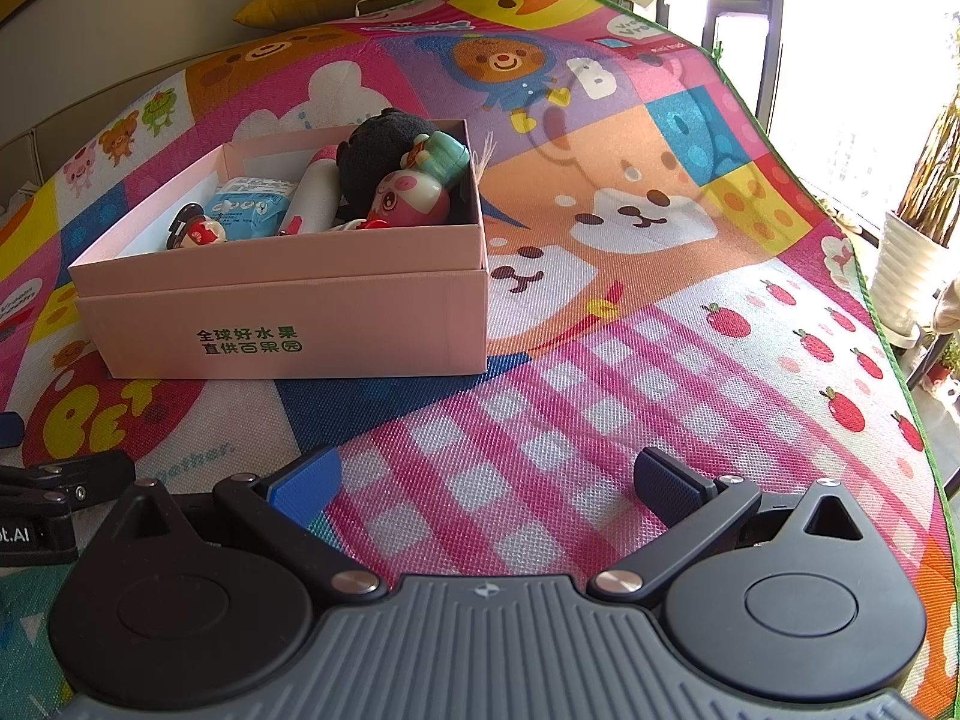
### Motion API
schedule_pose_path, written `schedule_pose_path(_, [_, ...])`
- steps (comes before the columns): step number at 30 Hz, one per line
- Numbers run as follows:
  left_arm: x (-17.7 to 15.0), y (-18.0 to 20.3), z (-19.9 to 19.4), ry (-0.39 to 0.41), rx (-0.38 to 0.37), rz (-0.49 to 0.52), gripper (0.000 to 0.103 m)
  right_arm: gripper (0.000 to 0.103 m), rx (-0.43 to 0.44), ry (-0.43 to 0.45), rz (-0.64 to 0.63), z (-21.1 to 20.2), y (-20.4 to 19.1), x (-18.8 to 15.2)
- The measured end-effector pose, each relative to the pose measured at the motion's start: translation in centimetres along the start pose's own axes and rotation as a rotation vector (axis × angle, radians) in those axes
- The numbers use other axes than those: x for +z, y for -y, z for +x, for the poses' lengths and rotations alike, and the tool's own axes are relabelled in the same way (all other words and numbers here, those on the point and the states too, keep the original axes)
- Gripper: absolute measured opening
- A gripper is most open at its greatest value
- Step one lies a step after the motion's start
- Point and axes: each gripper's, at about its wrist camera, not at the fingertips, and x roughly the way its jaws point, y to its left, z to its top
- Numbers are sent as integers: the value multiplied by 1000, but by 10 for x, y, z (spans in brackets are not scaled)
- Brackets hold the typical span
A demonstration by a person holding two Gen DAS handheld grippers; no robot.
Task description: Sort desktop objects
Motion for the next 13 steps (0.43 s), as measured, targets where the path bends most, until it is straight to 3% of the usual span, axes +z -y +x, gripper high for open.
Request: schedule_pose_path(13, [-1,1,0,9,4,0,103,103,0,0,0,0,0,0])
